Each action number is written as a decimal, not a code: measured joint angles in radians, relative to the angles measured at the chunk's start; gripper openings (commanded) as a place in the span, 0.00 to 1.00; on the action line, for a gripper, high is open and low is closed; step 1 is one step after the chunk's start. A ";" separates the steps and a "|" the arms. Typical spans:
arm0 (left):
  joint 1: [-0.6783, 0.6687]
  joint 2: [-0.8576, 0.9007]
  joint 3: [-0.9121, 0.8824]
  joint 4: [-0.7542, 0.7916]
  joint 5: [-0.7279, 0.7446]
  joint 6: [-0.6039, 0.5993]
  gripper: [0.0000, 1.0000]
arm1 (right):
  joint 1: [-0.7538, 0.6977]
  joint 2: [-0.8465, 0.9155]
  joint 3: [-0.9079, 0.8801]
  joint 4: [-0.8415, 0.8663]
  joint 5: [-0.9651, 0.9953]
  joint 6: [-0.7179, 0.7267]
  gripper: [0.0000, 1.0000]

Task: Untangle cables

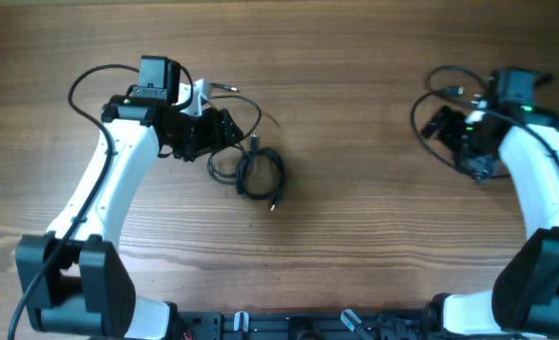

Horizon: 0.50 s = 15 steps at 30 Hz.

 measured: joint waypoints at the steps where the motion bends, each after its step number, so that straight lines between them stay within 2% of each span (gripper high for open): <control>1: 0.000 0.010 0.000 -0.001 -0.003 0.000 0.70 | 0.048 0.000 0.000 0.000 -0.004 -0.011 1.00; 7: 0.000 0.035 0.000 -0.024 -0.132 0.000 0.68 | 0.280 0.000 0.000 0.029 -0.018 -0.025 1.00; 10: 0.000 0.035 0.000 -0.029 -0.198 -0.001 0.63 | 0.362 0.000 0.000 0.059 -0.018 -0.025 1.00; 15: 0.000 0.035 -0.021 -0.014 -0.309 -0.030 0.48 | 0.518 0.001 0.000 0.127 -0.029 -0.023 1.00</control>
